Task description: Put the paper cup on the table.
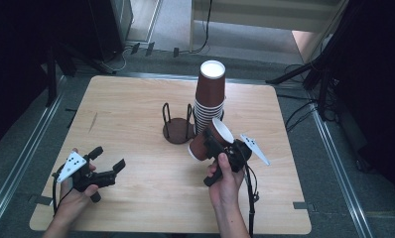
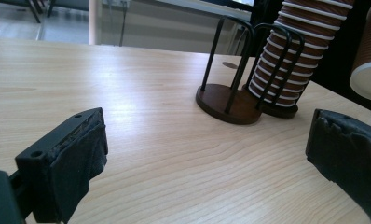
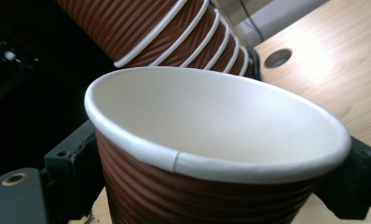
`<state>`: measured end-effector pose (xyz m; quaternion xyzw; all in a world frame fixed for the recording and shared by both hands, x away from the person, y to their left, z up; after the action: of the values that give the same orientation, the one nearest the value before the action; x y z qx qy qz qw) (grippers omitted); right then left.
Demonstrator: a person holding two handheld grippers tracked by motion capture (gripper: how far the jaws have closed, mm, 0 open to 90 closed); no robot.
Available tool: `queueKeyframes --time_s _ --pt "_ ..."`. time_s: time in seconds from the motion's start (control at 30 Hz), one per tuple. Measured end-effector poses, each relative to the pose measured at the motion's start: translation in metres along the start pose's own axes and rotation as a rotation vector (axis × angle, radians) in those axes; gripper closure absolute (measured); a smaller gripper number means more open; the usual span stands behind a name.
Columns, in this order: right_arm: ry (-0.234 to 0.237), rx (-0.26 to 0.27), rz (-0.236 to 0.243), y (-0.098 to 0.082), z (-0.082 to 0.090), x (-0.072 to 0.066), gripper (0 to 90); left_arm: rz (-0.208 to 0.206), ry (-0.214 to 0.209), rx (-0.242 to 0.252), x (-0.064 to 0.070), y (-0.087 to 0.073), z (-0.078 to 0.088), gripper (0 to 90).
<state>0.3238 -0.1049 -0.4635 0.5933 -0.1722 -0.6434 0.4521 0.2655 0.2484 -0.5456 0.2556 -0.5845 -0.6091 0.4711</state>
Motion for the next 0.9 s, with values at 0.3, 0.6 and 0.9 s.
queueKeyframes --time_s 0.3,0.6,0.9 --pt "-0.062 0.042 0.114 0.011 0.001 0.016 10.4 0.012 0.034 0.000 -0.013 -0.004 0.011 0.0" --pt "-0.131 0.082 0.241 0.018 0.001 0.032 10.4 0.012 0.062 -0.005 -0.024 -0.006 0.021 0.0" --pt "-0.191 0.121 0.428 0.016 -0.003 0.040 10.3 0.002 0.089 -0.013 -0.033 -0.009 0.030 0.0"
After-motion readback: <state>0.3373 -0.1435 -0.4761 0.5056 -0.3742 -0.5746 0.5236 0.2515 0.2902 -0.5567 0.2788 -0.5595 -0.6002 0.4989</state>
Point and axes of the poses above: each handheld gripper's, and its own axes: z roughly backward along the jaws, y roughly out of its top, x roughly to its right, the point moved 5 cm from there along -z, roughly forward along the jaws, and after that the axes turned 1 degree about x, right-handed, at the moved point
